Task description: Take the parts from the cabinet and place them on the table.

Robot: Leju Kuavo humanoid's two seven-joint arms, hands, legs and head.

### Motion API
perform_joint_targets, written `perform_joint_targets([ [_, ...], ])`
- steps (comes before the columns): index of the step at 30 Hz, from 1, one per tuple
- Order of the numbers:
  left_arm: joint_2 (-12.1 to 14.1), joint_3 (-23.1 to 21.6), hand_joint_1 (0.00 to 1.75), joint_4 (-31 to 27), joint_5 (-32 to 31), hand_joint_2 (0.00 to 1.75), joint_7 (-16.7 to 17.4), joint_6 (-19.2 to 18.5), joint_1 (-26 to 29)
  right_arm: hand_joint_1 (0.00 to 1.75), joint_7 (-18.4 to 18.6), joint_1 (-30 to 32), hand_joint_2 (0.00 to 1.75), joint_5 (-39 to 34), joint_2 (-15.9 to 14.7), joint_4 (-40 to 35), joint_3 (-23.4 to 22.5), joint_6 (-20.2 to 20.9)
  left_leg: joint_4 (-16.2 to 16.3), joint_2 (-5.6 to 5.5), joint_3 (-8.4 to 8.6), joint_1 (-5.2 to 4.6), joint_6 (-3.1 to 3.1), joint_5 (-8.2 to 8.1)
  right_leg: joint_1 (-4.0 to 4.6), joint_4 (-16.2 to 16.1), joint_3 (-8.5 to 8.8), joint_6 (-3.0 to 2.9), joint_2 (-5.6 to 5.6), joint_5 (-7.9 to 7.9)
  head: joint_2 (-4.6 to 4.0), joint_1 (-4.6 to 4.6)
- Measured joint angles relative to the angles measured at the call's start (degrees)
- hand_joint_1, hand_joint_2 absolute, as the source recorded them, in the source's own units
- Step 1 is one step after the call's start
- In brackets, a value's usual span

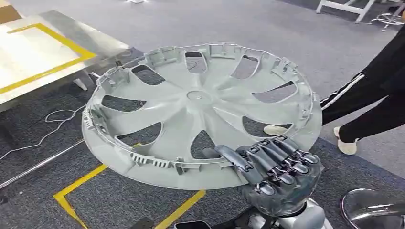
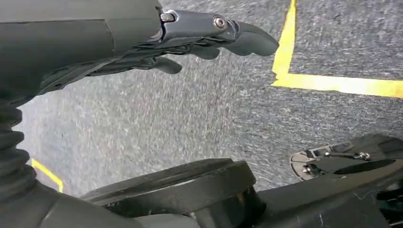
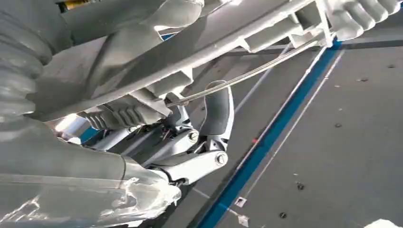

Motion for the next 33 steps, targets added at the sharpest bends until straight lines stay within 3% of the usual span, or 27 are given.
perform_joint_targets([
  [3,0.0,0.0,0.00,0.0,0.0,1.75,0.0,0.0,0.1,1.75,-0.1,0.0,1.75,0.0,0.1,0.0,0.0,0.0,-0.6,-1.53,-0.64,0.59,-1.11,0.77,0.55,0.6,-0.48,-1.11,-1.74,0.28,0.00,-0.07],
  [4,0.0,0.0,0.00,0.0,0.0,1.75,0.0,0.0,0.1,1.75,-0.1,-0.1,1.75,0.0,0.2,0.0,0.0,0.0,-0.4,-1.24,-0.80,0.67,-1.20,0.50,0.13,0.1,-0.40,-1.57,-2.65,0.54,0.00,-0.09],
  [5,-0.1,0.0,0.00,0.0,0.0,1.75,0.0,0.0,0.1,1.75,-0.1,-0.1,1.75,0.0,0.3,0.0,0.0,0.0,0.7,2.18,-1.26,0.16,-1.42,-0.47,0.30,0.1,-0.32,-1.91,-3.26,0.56,0.00,-0.15],
  [6,-0.1,0.0,0.00,0.0,-0.1,1.75,0.0,0.0,0.1,1.75,-0.2,-0.1,1.75,0.1,0.4,0.0,0.0,0.0,3.6,4.44,-2.60,0.11,-1.64,-2.42,0.45,0.0,-0.32,-2.32,-3.91,0.55,0.00,-0.81],
  [7,0.0,0.0,0.00,0.0,-0.1,1.75,0.0,0.0,0.0,1.75,-0.2,-0.1,1.75,0.1,0.5,0.0,0.0,0.0,8.1,5.46,-4.70,0.14,-1.81,-4.87,0.61,0.0,-0.35,-2.43,-4.77,0.49,0.00,-0.77],
  [8,0.0,0.0,0.00,0.0,-0.1,1.75,0.0,0.1,-0.4,1.75,-0.2,0.0,1.75,0.1,0.5,0.0,0.0,0.0,12.7,5.81,-6.77,0.14,-1.87,-6.84,0.75,0.0,-0.36,-2.57,-5.79,0.40,0.00,-0.77],
  [9,0.0,0.0,0.00,0.0,-0.1,1.75,0.0,0.1,-0.6,1.75,-0.2,0.0,1.75,0.1,0.5,0.1,0.0,0.0,15.9,5.84,-8.13,0.12,-1.88,-7.83,0.83,0.0,-0.37,-2.67,-6.79,0.33,0.00,-0.77],
  [10,0.1,0.0,0.00,0.0,-0.1,1.75,0.0,0.1,-0.6,1.75,-0.2,0.0,1.75,0.0,0.5,0.1,0.0,0.0,16.5,5.85,-8.19,0.13,-1.83,-7.52,0.90,0.0,-0.36,-2.71,-7.60,0.30,0.00,-0.79],
  [11,0.1,0.0,0.00,0.0,-0.1,1.75,0.0,0.1,-0.5,1.75,-0.2,0.0,1.75,0.0,0.5,0.2,0.0,0.0,14.8,5.90,-7.18,0.12,-1.72,-6.02,0.97,0.1,-0.35,-2.70,-8.38,0.26,0.00,-0.77],
  [12,0.1,0.0,0.00,0.0,-0.1,1.75,0.0,0.1,-0.4,1.75,-0.2,0.0,1.75,0.0,0.5,0.2,0.0,0.0,11.0,6.13,-5.06,0.09,-1.53,-3.77,1.04,0.1,-0.28,-2.69,-9.08,0.24,0.00,-0.79],
  [13,0.1,0.0,0.00,0.0,-0.2,1.75,0.1,0.0,-0.2,1.75,-0.2,-0.1,1.75,0.0,0.5,0.2,0.0,0.0,5.6,7.36,-2.07,-0.08,-1.23,-1.30,1.07,0.1,-0.11,-2.58,-9.72,0.16,0.00,-0.77],
  [14,0.1,0.0,0.00,0.0,-0.2,1.75,0.2,0.1,0.0,1.75,-0.3,-0.1,1.75,0.0,0.6,0.2,0.0,0.0,1.5,10.99,0.22,-0.55,-0.77,-0.17,1.22,0.0,0.01,-2.42,-10.14,0.06,0.00,-0.79],
  [15,0.2,0.0,0.00,0.0,-0.2,1.75,0.2,0.1,0.0,1.75,-0.3,0.0,1.75,0.1,0.6,0.1,0.0,0.0,-0.3,12.00,0.78,-1.19,-0.58,-0.88,1.73,0.4,-0.20,-2.03,-10.68,-0.19,0.00,-0.90],
  [19,0.1,0.0,0.00,0.0,-0.2,1.75,0.2,0.1,0.2,1.75,-0.3,-0.2,1.75,0.1,0.6,0.2,0.0,0.0,-0.5,8.98,0.20,-0.91,0.71,-0.47,1.82,-0.1,0.42,-1.10,-13.64,-0.49,0.00,-0.83],
  [21,0.0,0.0,0.00,0.0,-0.2,1.75,0.2,0.1,0.1,1.75,-0.4,-0.3,1.75,0.1,0.7,0.2,0.0,0.0,-0.6,7.54,0.43,-0.35,1.17,-0.31,1.39,3.6,-1.09,-0.22,-8.52,-2.96,0.00,-0.48],
  [22,0.0,0.0,0.00,0.0,-0.2,1.75,0.2,0.1,0.0,1.75,-0.4,-0.2,1.75,0.1,0.7,0.2,0.0,0.0,-0.6,6.82,0.38,-0.23,1.37,-0.25,1.24,8.2,-3.28,-0.07,-6.91,-5.18,0.00,-0.15],
  [24,0.0,0.0,0.00,0.0,-0.2,1.75,0.2,0.1,0.1,1.75,-0.5,-0.2,1.75,0.1,0.7,0.2,-0.1,0.0,-0.6,5.32,0.32,-0.20,1.50,-0.26,1.15,16.6,-7.60,0.19,-5.92,-8.22,0.00,-0.02],
  [25,0.0,0.0,0.00,0.0,-0.2,1.75,0.2,0.1,0.1,1.75,-0.5,-0.1,1.75,0.1,0.7,0.2,-0.1,0.0,-0.6,4.41,0.35,-0.19,1.50,-0.25,1.13,17.8,-8.50,0.19,-5.83,-7.96,0.00,0.02],
  [26,0.0,0.0,0.00,0.0,-0.2,1.75,0.2,0.1,0.1,1.75,-0.5,-0.1,1.75,0.1,0.7,0.2,-0.1,0.0,-0.6,3.43,0.42,-0.13,1.49,-0.25,1.11,16.3,-8.04,0.19,-5.76,-6.31,0.00,0.00],
  [28,-0.1,0.0,0.00,0.0,-0.2,1.75,0.2,0.1,0.1,1.75,-0.5,-0.2,1.75,0.1,0.7,0.2,-0.1,0.0,-0.5,1.64,0.74,0.08,1.28,-0.31,0.86,7.4,-4.00,0.13,-4.78,-0.99,0.00,-0.02],
  [29,-0.1,0.0,0.00,0.0,-0.2,1.75,0.2,0.1,0.1,1.75,-0.5,-0.2,1.75,0.1,0.7,0.2,-0.1,0.0,-0.5,0.94,0.77,0.16,1.00,-0.42,0.39,2.7,-1.78,0.40,-2.13,1.15,0.00,0.04],
  [30,-0.1,0.0,0.00,0.0,-0.2,1.75,0.2,0.1,0.0,1.75,-0.5,-0.1,1.75,0.1,0.7,0.2,-0.1,0.0,-0.2,0.24,0.51,-0.14,0.54,-0.48,0.04,0.8,-0.95,0.36,-0.01,0.46,0.00,0.11],
  [31,-0.1,0.0,0.00,0.0,-0.2,1.75,0.2,0.1,0.0,1.75,-0.6,-0.2,1.75,0.0,0.7,0.2,-0.1,0.0,0.0,-0.54,0.03,0.04,0.24,-0.31,-0.01,0.2,-0.23,0.10,-0.33,0.05,0.00,0.02],
  [33,-0.1,0.0,0.00,0.0,-0.2,1.75,0.2,0.1,0.1,1.75,-0.6,-0.2,1.75,0.0,0.8,0.2,-0.1,0.0,-0.4,-1.47,-0.51,0.56,-0.65,0.25,0.54,0.5,-0.65,-0.54,-1.25,0.22,0.00,-0.09],
])
